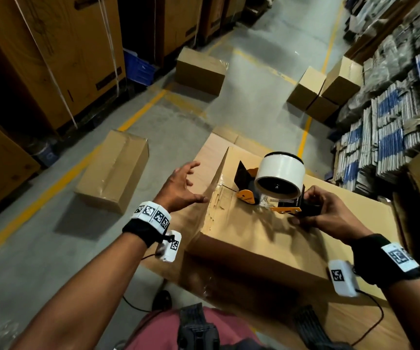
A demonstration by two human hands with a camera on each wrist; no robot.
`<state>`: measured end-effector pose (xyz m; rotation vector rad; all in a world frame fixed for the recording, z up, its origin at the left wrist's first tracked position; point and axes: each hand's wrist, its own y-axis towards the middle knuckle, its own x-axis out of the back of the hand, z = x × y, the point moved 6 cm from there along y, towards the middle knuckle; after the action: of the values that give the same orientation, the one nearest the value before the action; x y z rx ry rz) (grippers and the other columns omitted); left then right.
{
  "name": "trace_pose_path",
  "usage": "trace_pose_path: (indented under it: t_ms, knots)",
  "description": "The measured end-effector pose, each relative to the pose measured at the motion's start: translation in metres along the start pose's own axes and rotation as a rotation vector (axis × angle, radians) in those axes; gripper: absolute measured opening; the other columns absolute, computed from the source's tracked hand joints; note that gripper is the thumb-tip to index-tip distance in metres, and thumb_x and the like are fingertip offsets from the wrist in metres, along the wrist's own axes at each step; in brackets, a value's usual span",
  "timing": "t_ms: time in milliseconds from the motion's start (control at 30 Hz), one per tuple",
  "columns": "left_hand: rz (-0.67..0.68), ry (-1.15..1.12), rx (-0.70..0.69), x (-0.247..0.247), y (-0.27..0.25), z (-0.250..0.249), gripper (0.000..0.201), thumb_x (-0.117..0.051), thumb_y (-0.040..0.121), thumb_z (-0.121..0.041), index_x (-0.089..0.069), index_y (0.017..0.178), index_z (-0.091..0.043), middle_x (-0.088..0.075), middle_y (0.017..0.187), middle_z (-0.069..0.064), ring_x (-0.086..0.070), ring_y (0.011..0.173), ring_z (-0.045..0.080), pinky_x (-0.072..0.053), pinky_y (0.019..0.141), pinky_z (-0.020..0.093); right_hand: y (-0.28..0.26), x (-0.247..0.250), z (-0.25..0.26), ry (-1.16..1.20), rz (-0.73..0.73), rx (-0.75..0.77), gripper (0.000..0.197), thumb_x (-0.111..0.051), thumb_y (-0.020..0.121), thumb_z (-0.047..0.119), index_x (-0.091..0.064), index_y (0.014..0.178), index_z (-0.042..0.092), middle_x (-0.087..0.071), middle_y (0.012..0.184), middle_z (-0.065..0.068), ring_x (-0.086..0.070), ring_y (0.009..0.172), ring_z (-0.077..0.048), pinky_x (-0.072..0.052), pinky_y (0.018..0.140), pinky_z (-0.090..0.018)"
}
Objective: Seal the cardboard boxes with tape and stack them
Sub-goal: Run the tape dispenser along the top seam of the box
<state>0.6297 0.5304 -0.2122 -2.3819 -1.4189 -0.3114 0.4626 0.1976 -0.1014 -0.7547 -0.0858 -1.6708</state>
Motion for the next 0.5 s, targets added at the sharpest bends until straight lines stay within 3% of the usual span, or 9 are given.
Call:
trace_pose_path:
  t_ms: [100,133,200,267,333,400,500]
  knots:
    - [-0.155,0.040,-0.290,0.006,-0.024,-0.028,0.076,-0.089,0.075,-0.017,-0.058,0.143,-0.033,-0.055,0.138,-0.010,-0.058,0.119,0.005,-0.057,0.090,0.031,0.001,0.001,-0.002,0.021,0.017,0.008,0.073,-0.104,0.038,0.046,-0.059,0.090,0.021,-0.071,0.095,-0.022,-0.073,0.089,-0.035,-0.056,0.081,-0.056]
    - [-0.176,0.005,-0.352,0.007,-0.030,-0.036,0.066,-0.081,0.079,-0.015,-0.061,0.141,-0.029,-0.057,0.141,-0.010,-0.057,0.125,0.005,-0.056,0.095,0.033,0.000,0.000,0.000,0.006,0.018,0.019,0.075,-0.103,0.039,0.048,-0.060,0.092,0.018,-0.071,0.095,-0.021,-0.072,0.088,-0.034,-0.056,0.081,-0.054]
    - [-0.187,-0.063,-0.414,0.006,-0.036,-0.049,0.062,-0.069,0.081,-0.022,-0.062,0.143,-0.020,-0.057,0.149,-0.005,-0.052,0.138,0.007,-0.050,0.108,0.032,-0.003,-0.002,0.006,-0.041,0.024,0.042,0.062,-0.101,0.054,0.028,-0.061,0.100,0.012,-0.073,0.098,-0.019,-0.072,0.094,-0.039,-0.057,0.085,-0.057]
    - [-0.138,-0.093,-0.400,0.000,-0.038,-0.060,0.070,-0.066,0.085,-0.034,-0.052,0.152,-0.015,-0.049,0.159,0.000,-0.043,0.147,0.008,-0.040,0.118,0.028,-0.003,-0.003,0.009,-0.069,0.056,0.051,0.050,-0.094,0.067,0.007,-0.065,0.108,0.012,-0.076,0.103,-0.011,-0.071,0.102,-0.037,-0.058,0.092,-0.058]
    - [-0.043,-0.053,-0.350,-0.013,-0.040,-0.067,0.078,-0.066,0.089,-0.042,-0.042,0.159,-0.015,-0.039,0.165,0.000,-0.036,0.151,0.007,-0.033,0.122,0.026,-0.004,-0.004,0.010,-0.087,0.083,0.056,0.049,-0.091,0.072,0.003,-0.068,0.113,0.015,-0.077,0.106,-0.007,-0.071,0.106,-0.036,-0.057,0.094,-0.059]
    - [0.008,0.050,-0.327,-0.028,-0.046,-0.065,0.085,-0.065,0.090,-0.053,-0.036,0.161,-0.016,-0.035,0.166,0.000,-0.035,0.152,0.008,-0.035,0.123,0.031,-0.004,-0.005,0.012,-0.077,0.090,0.048,0.047,-0.090,0.073,0.002,-0.069,0.114,0.014,-0.077,0.106,-0.010,-0.069,0.106,-0.042,-0.056,0.093,-0.062]
    - [-0.058,0.155,-0.329,-0.038,-0.061,-0.053,0.086,-0.063,0.089,-0.058,-0.039,0.160,-0.017,-0.044,0.161,0.003,-0.048,0.144,0.016,-0.042,0.119,0.036,-0.005,-0.006,0.013,-0.061,0.095,0.039,0.044,-0.088,0.075,-0.001,-0.071,0.113,0.012,-0.077,0.104,-0.012,-0.068,0.103,-0.045,-0.056,0.090,-0.062]
